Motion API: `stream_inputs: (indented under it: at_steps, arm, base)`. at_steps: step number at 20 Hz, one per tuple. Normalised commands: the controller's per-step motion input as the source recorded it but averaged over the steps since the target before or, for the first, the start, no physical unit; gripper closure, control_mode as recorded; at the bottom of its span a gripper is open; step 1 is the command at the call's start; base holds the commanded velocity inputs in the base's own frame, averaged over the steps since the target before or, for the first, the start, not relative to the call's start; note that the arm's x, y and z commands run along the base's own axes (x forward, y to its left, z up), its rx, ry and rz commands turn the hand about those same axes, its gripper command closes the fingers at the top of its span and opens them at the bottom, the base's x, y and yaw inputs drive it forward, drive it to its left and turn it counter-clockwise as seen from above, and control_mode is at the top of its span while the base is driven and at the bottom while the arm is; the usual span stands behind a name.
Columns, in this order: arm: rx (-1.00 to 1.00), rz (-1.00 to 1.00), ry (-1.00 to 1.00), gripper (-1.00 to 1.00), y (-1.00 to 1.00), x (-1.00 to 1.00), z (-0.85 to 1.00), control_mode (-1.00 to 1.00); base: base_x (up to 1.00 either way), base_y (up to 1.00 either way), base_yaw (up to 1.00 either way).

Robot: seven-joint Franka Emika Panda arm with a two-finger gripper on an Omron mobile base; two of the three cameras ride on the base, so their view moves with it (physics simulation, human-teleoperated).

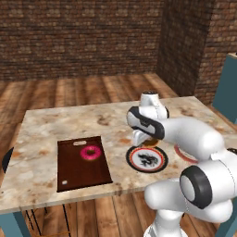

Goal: Move the dessert items from the plates to the tray.

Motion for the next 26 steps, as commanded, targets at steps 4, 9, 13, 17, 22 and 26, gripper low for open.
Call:
stream_inputs:
  at_steps: [4, 9, 13, 17, 22, 26]
  arm:
    - [0.0, 0.32, 0.0, 1.0, 1.0, 0.0, 0.0, -1.0]
    - [0.0, 0.35, 0.0, 1.0, 1.0, 0.0, 0.0, -1.0]
    - [0.0, 0.35, 0.0, 1.0, 1.0, -0.11, 0.0, -1.0]
    - [0.0, 0.34, 0.0, 1.0, 1.0, -0.24, 0.0, -1.0]
    - [0.0, 0.31, -0.02, 1.0, 0.81, -0.31, -0.01, -1.0]
    - [-0.01, 0.09, 0.0, 1.0, 0.27, -0.01, -0.11, -1.0]
  base:
    - [0.0, 0.0, 0.0]
    - [0.0, 0.0, 0.0]
    - [0.0, 0.0, 0.0]
    - [0.0, 0.0, 0.0]
    - [0.0, 0.0, 0.0]
    - [0.0, 0.0, 0.0]
